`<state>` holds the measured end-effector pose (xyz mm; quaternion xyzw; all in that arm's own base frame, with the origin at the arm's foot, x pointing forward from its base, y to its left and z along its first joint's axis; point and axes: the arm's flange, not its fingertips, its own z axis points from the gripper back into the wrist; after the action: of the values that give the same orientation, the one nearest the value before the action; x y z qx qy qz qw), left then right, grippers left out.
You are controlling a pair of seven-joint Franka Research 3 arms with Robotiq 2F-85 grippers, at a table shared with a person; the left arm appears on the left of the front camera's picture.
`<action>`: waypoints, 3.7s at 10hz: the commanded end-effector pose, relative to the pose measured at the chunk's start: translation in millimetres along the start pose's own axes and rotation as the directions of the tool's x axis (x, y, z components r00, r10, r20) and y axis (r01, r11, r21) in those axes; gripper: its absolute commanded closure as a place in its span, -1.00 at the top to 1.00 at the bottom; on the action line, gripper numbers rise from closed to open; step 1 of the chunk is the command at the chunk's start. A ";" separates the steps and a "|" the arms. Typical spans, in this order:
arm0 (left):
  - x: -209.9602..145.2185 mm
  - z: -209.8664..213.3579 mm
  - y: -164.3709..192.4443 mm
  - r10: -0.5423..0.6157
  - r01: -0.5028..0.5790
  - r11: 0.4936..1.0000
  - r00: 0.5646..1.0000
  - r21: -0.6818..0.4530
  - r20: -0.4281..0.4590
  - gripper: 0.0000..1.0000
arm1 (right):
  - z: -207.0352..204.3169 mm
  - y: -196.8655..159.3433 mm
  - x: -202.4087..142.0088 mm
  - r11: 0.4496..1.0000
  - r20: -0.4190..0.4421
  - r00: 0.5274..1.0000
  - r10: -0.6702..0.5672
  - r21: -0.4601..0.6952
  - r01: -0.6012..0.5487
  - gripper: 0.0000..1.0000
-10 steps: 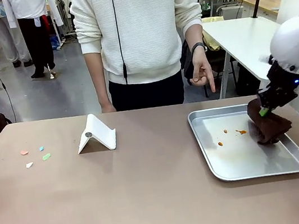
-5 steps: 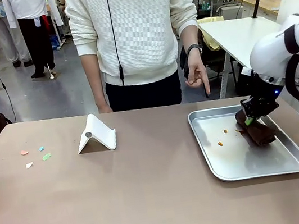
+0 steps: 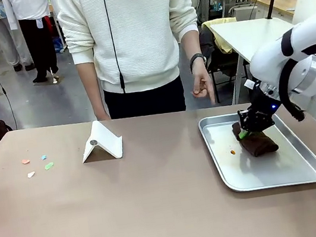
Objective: Clean the surface of the table.
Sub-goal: If a person points to the right, clean the right side of the table with your right hand, and if they point to the left, clean the left side with your left hand.
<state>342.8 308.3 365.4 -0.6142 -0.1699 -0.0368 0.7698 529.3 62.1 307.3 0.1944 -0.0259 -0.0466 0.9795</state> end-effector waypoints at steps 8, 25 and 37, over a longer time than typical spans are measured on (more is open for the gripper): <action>-2.1 -0.1 -4.1 -0.018 0.018 1.000 1.000 0.003 -0.007 -1.00 | -24.3 26.5 -37.4 0.939 -0.235 0.918 0.320 0.211 -0.273 -1.00; -2.1 -0.1 -4.1 -0.018 0.018 1.000 1.000 0.003 -0.007 -1.00 | 8.8 -42.6 -10.4 0.946 -0.050 0.946 -0.321 -0.063 0.318 -1.00; -2.1 -0.1 -4.1 -0.018 0.018 1.000 1.000 0.003 -0.007 -1.00 | 66.2 -45.8 -52.1 0.666 -0.271 0.937 0.221 0.744 0.058 -1.00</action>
<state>342.7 308.4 365.5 -0.6141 -0.1699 -0.0368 0.7699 468.7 15.8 341.8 0.5360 0.0969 0.0515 0.8371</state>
